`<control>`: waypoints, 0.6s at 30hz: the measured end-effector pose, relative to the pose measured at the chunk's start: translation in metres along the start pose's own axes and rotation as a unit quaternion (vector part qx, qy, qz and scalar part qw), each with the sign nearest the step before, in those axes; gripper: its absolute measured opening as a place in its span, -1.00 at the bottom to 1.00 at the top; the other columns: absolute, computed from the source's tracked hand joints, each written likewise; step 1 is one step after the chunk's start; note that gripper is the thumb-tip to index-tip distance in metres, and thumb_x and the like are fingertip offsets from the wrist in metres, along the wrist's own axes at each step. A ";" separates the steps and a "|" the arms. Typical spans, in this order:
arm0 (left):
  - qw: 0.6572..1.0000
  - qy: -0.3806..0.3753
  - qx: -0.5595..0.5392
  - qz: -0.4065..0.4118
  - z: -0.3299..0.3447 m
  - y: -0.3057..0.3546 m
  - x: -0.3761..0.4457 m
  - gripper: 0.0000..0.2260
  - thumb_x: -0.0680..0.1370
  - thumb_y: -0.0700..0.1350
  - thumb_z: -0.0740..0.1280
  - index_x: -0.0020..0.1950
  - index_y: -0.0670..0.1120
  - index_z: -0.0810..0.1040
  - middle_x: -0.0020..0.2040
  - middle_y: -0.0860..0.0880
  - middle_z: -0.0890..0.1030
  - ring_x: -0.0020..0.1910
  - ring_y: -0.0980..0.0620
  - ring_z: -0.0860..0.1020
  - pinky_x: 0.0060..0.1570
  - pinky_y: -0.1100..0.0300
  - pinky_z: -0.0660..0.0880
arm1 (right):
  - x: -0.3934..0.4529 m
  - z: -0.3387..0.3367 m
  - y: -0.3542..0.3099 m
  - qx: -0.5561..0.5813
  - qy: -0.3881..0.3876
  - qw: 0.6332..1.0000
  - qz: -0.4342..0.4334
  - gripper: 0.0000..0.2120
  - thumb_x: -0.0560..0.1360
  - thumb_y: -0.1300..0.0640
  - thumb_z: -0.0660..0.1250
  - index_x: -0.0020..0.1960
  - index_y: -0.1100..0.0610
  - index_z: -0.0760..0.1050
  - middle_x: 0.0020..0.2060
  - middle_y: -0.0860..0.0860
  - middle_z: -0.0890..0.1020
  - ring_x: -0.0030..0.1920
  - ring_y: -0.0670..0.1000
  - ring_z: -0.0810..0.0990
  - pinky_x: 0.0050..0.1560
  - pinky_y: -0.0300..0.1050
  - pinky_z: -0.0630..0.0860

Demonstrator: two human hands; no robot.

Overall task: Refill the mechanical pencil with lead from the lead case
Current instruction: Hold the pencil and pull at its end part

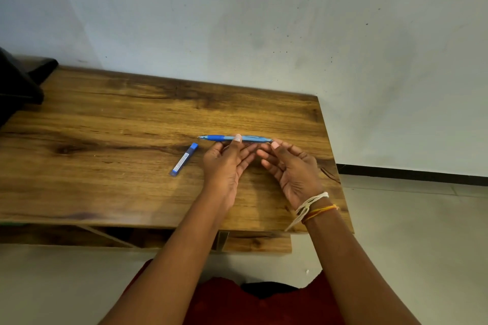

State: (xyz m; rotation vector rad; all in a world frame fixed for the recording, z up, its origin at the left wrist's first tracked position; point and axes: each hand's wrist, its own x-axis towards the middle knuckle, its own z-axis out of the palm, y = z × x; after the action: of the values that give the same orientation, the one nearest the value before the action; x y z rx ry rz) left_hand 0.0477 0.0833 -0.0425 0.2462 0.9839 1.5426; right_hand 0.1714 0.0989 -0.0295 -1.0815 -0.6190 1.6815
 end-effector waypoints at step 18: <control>1.000 0.002 -0.012 -0.011 -0.005 0.005 0.005 -0.86 0.59 -0.16 0.26 0.02 -0.24 0.48 -0.20 -0.16 0.71 -0.14 -0.03 0.70 -0.21 0.22 0.62 | -0.001 0.015 0.001 -0.179 0.012 0.975 -0.135 -0.92 0.50 0.35 0.34 -0.02 0.32 0.57 -0.16 0.22 0.68 -0.23 -0.02 0.70 -0.18 -0.20 0.65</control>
State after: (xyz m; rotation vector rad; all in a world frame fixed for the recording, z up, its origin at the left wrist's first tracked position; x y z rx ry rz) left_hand 0.0391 0.0858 -0.0439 0.2154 0.9679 1.5335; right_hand 0.1582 0.0989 -0.0233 -1.2051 -1.0324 1.3496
